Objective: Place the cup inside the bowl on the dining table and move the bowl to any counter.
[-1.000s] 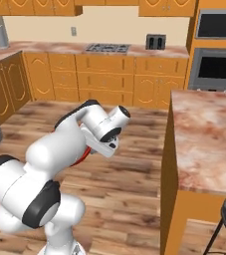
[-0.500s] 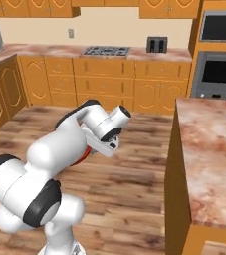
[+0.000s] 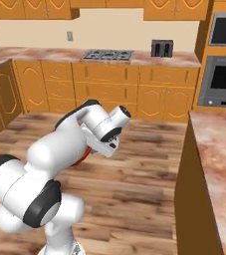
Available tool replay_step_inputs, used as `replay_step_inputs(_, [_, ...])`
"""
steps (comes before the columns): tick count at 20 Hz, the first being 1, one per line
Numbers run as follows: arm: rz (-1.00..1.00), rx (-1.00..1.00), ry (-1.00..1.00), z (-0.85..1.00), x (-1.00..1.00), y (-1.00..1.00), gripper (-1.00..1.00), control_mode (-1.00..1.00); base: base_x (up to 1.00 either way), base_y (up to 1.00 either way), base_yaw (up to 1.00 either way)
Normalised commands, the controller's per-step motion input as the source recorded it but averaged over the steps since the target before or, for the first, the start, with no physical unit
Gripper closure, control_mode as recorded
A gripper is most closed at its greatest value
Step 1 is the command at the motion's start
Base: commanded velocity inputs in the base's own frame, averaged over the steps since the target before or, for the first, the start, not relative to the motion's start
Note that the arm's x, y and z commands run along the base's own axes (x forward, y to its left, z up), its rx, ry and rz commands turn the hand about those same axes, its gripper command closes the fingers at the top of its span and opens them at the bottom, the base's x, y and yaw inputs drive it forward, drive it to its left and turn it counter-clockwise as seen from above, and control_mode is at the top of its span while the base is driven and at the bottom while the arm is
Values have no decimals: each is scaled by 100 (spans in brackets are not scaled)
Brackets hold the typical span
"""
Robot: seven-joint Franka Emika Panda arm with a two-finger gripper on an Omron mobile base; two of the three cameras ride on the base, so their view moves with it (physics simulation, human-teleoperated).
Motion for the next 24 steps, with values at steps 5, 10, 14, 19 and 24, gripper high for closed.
replay_step_inputs(5, [0, 0, 0, 0, 0, 0, 100, 100, 68, 52, -4])
replay_step_inputs(10, [0, 0, 0, 0, 0, 0, 100, 100, 65, 61, -5])
replay_step_inputs(14, [0, 0, 0, 0, 0, 0, 100, 100, 64, 66, -7])
replay_step_inputs(19, [0, 0, 0, 0, 0, 0, 100, 100, 57, 66, -7])
replay_step_inputs(24, [0, 0, 0, 0, 0, 0, 100, 100, 56, 66, -8])
